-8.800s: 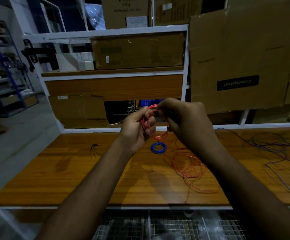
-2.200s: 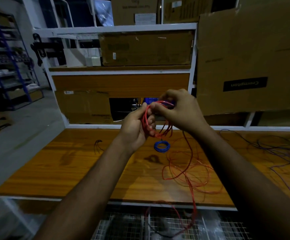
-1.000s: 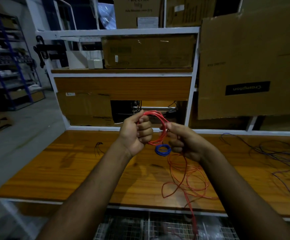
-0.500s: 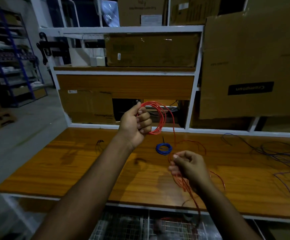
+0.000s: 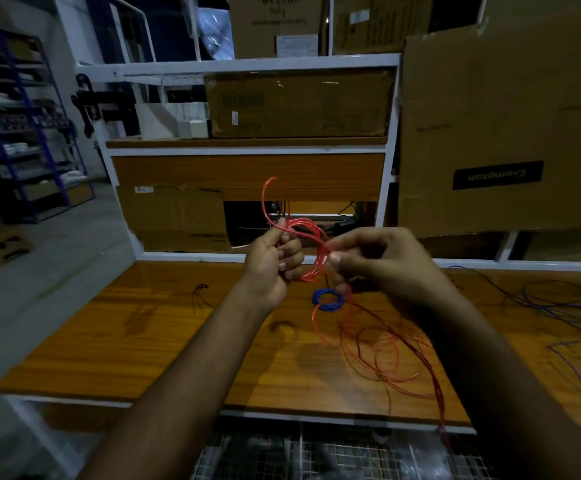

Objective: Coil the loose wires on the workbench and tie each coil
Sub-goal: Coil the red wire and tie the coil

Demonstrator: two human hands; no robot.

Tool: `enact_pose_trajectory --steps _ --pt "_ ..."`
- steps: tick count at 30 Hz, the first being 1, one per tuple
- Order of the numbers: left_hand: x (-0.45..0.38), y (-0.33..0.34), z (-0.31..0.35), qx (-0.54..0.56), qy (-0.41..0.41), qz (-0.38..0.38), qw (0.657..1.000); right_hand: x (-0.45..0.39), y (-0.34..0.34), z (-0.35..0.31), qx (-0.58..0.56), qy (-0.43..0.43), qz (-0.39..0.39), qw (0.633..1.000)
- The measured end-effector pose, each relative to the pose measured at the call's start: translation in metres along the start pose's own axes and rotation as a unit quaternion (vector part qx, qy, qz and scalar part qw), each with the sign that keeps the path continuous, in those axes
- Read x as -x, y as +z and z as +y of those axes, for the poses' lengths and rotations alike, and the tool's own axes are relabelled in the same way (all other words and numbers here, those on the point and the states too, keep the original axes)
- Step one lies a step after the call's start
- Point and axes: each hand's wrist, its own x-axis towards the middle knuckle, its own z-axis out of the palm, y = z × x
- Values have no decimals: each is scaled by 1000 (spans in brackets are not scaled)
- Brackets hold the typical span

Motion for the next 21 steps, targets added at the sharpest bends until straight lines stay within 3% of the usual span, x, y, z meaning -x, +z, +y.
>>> enact_pose_trajectory --steps 3,5,15,18,21 --pt "4 -7 8 7 5 10 1000 -6 -17 9 -119 37 73 990" --pt "6 -10 16 17 17 16 1000 -10 -25 20 -152 68 72 983" --pt "1 -17 66 41 105 23 993 -10 -26 106 -161 211 -92 960" --pt "-1 -16 66 41 111 33 992 -8 -30 123 -167 174 -176 954" --pt "-3 -19 71 52 117 36 991 -6 -40 136 -181 141 -208 951"
